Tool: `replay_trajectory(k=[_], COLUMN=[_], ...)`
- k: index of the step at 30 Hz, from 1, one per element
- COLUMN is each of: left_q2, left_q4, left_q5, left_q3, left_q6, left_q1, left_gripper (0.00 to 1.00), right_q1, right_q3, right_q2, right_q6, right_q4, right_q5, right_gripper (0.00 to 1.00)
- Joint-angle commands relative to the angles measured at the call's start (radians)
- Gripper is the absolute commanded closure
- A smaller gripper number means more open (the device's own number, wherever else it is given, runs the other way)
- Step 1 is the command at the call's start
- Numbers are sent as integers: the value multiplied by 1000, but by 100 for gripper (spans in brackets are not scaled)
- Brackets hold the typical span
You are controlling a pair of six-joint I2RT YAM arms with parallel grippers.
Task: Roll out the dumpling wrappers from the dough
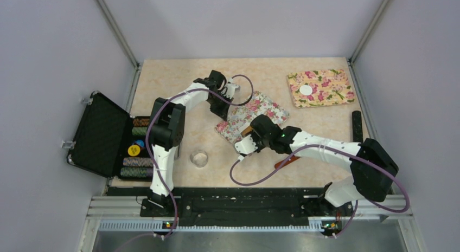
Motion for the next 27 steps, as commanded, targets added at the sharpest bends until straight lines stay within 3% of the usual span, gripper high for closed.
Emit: replay_trajectory(k=[1,14,27], left_q2=[24,23,21], left_q4=[5,6,9], left_q5=[-72,-75,-76], left_q3=[-3,-5,-8], left_q6=[20,20,19], left_q1=[17,17,17], left_gripper=[100,100,100], right_q1=[-2,-3,21], right_q3=[-4,11,-30], right_q2=[15,60,188], right_q6=[-1,37,37], right_q4=[-270,-392,-210], right_q5=[-99,-76,61], right_gripper=[100,100,100])
